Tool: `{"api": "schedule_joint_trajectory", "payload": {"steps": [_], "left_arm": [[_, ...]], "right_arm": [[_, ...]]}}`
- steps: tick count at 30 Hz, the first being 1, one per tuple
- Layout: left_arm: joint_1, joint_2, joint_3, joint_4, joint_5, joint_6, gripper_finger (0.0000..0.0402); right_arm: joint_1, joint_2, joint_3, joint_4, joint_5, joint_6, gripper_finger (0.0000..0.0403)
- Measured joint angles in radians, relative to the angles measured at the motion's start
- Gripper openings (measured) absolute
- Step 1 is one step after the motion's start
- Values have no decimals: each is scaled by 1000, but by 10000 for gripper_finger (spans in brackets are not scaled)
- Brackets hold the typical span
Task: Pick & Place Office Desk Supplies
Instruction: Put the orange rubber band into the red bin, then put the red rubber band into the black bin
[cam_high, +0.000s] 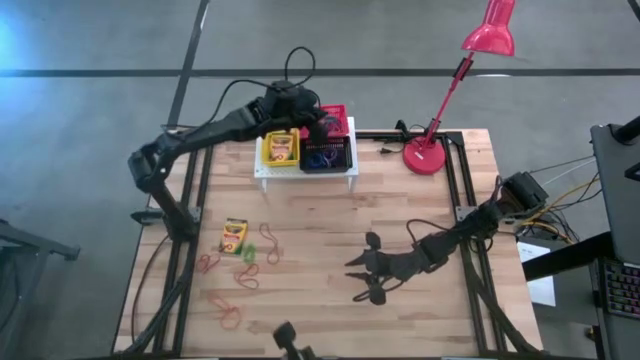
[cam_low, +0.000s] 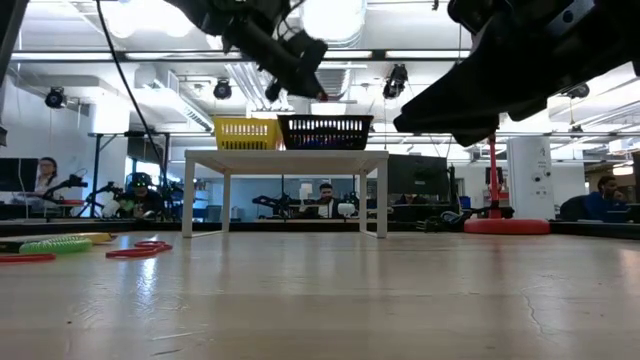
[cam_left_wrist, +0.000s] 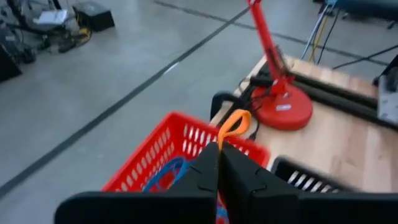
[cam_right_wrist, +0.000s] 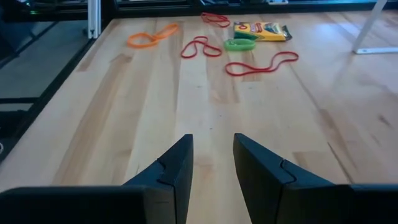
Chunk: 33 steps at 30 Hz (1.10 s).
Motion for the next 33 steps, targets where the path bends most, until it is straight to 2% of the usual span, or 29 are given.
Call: {"api": "schedule_joint_trajectory", "payload": {"steps": [4,10,15,18,22,25,28,33], "left_arm": [[14,0,-51,42,-3,4,36],[33,8,-106,74,-110,-12,103],[49,7,-113,77,-114,-23,154],[47,-7,-69,-60,-111,-23,178],[17,-63,30,-363,-99,-23,188],[-48,-126,49,-576,-100,-32,181],[-158,-216,3,-702,-118,-79,167],[-435,-378,-184,-732,-281,-219,147]], "right_arm": [[-6,0,0,0,0,-11,111],[-16,0,0,4,0,-18,111],[-23,0,0,5,-1,-29,111],[-29,0,0,5,-1,-29,111],[-30,0,0,5,-1,-29,111],[-30,0,0,6,-1,-33,111],[-30,0,0,7,-1,-36,111],[-32,0,1,9,-1,-38,111]]}}
